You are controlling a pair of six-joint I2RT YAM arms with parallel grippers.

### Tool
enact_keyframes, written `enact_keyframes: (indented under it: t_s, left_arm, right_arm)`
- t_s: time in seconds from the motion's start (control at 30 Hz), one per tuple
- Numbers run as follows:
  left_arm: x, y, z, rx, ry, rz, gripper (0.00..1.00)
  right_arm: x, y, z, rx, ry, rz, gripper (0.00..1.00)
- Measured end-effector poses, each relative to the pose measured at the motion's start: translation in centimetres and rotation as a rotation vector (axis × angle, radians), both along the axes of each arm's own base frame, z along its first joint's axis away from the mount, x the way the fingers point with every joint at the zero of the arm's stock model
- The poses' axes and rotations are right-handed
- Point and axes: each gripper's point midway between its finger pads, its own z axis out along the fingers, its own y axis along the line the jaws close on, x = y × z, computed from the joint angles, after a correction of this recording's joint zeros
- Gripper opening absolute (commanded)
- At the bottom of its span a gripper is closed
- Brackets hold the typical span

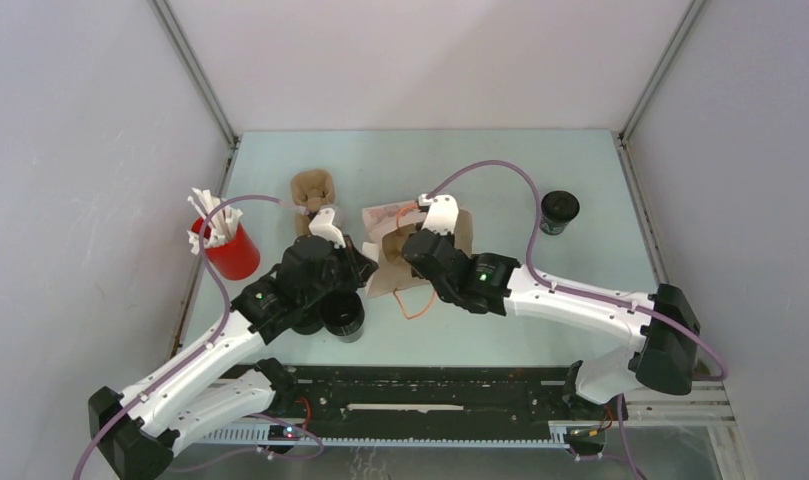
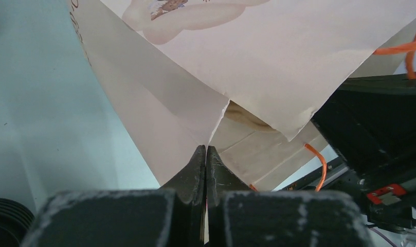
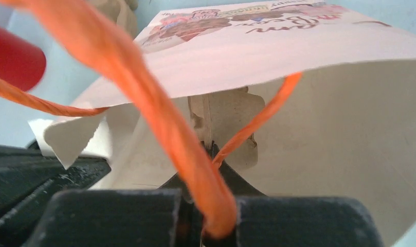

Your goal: Pack the takeout coffee

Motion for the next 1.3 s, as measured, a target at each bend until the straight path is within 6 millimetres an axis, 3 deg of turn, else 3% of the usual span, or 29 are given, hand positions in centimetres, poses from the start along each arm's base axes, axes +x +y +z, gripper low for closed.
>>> enact_keyframes:
  t_s: [0.23, 0.47, 0.57, 0.87, 1.0, 1.13, 1.3]
  left_arm:
    - [0.1, 0.1, -0.2, 0.007, 0.004, 0.005, 0.00]
    - [0.2, 0.2, -0.3, 0.013, 0.003, 0.015, 0.00]
    - [0.2, 0.2, -0.6, 0.021, 0.011, 0.017, 0.00]
    - [0.3, 0.2, -0.9, 0.030, 0.020, 0.018, 0.00]
    - [0.4, 0.2, -0.9, 0.031, 0.019, 0.022, 0.00]
    - [0.5, 0.3, -0.9, 0.033, 0.017, 0.027, 0.00]
    - [0.5, 0.4, -0.9, 0.035, 0.017, 0.030, 0.00]
  right_arm:
    - [2.2, 0.7, -1.8, -0.030, -0.032, 0.228, 0.00]
    - [3.4, 2.1, -1.1, 0.095, -0.059, 0.319, 0.02]
    - [3.9, 2.5, -0.9, 0.127, -0.062, 0.323, 0.10]
    - [4.7, 1.8, -2.0, 0.106, -0.045, 0.279, 0.21]
    - [4.7, 1.2, -3.6, 0.032, -0.036, 0.247, 0.26]
    - [4.9, 0.7, -5.2, -0.062, -0.038, 0.227, 0.24]
    - [5.3, 1.0, -4.9, -0.144, -0.112, 0.232, 0.24]
